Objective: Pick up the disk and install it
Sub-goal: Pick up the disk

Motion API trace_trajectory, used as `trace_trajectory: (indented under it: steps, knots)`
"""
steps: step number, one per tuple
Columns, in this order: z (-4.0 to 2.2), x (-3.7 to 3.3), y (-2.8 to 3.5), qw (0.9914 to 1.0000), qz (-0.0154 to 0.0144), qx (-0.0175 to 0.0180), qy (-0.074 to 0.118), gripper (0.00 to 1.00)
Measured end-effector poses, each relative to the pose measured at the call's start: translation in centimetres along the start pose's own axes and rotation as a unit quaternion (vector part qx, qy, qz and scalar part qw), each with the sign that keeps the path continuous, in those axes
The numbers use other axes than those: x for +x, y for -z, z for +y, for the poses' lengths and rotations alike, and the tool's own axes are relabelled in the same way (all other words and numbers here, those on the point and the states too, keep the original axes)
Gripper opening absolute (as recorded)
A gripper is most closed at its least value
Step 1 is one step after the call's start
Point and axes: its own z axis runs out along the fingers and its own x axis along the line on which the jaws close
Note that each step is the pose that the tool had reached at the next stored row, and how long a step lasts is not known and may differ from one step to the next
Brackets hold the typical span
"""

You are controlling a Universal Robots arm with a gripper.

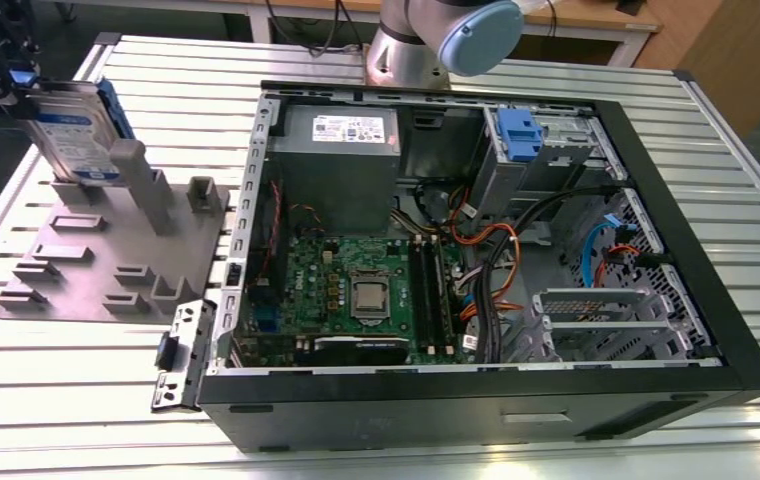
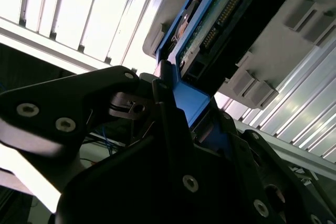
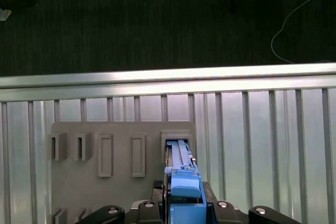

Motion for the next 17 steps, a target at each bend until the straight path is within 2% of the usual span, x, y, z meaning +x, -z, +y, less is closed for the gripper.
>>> trace_trajectory:
  steps: [1, 17]
  knots:
    - [0.0, 0.0, 0.18, 1.0, 0.0, 0.0, 0.0, 0.36]
    - [0.0, 0.0, 0.53, 1.0, 0.0, 0.0, 0.0, 0.36]
